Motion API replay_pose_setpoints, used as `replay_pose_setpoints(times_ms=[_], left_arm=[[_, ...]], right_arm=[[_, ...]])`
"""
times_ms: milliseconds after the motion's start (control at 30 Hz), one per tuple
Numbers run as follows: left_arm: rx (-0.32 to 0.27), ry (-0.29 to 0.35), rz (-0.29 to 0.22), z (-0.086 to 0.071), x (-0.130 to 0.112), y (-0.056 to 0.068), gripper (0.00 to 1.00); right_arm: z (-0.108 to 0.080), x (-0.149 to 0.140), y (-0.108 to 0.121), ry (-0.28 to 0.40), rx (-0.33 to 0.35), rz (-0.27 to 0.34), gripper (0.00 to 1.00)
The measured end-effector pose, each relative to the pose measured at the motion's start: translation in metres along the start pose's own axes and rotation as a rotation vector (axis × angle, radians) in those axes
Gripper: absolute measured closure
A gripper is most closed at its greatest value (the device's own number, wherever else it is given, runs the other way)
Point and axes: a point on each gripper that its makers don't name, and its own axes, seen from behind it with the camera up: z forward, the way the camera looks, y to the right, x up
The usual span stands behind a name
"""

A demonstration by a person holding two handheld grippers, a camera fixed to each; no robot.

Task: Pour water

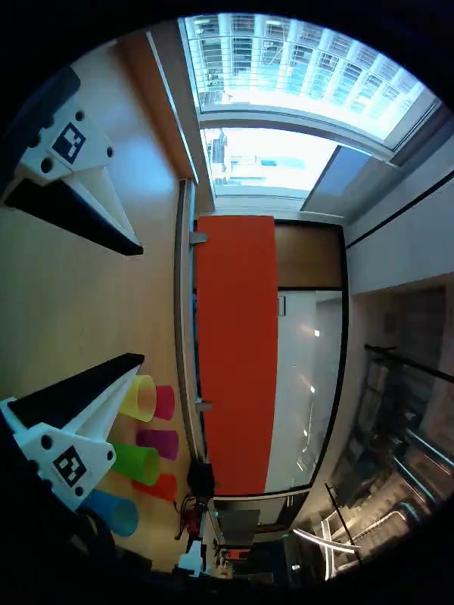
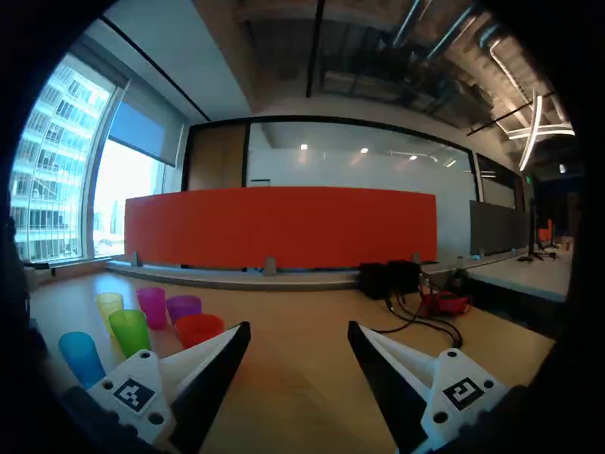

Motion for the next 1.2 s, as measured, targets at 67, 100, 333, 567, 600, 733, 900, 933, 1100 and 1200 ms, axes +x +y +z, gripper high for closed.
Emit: replay_pose_setpoints(times_ms=[67, 100, 333, 567, 600, 733, 900, 933, 1100, 1200], left_arm=[[0.000, 0.000, 0.000, 0.000, 0.000, 0.000, 0.04], [0.000, 0.000, 0.000, 0.000, 0.000, 0.000, 0.04], [0.004, 0.000, -0.001, 0.000, 0.000, -0.001, 0.04], [0.007, -0.010, 0.010, -0.002, 0.000, -0.003, 0.04], [0.007, -0.012, 0.013, -0.002, 0.001, -0.003, 0.04], [0.006, -0.017, 0.020, -0.001, 0.010, -0.003, 0.04], [-0.001, -0.023, 0.003, 0.002, 0.031, -0.001, 0.04], [-0.007, -0.023, 0.001, 0.003, 0.037, 0.001, 0.04], [-0.035, -0.022, -0.006, 0.008, 0.069, 0.007, 0.04], [-0.046, -0.021, -0.004, 0.011, 0.088, 0.009, 0.04]], right_arm=[[0.000, 0.000, 0.000, 0.000, 0.000, 0.000, 0.00], [0.000, 0.000, 0.000, 0.000, 0.000, 0.000, 0.00], [0.000, 0.000, -0.001, 0.001, 0.004, -0.002, 0.00], [-0.001, -0.002, 0.000, -0.006, 0.010, -0.004, 0.00], [-0.001, -0.002, 0.000, -0.010, 0.010, -0.004, 0.00], [-0.003, 0.005, 0.002, -0.020, 0.016, 0.000, 0.00], [-0.003, 0.032, 0.006, -0.013, 0.029, 0.012, 0.00], [-0.003, 0.038, 0.007, -0.013, 0.033, 0.012, 0.00], [0.000, 0.069, 0.010, -0.022, 0.052, 0.000, 0.00], [0.002, 0.085, 0.010, -0.032, 0.064, -0.011, 0.00]])
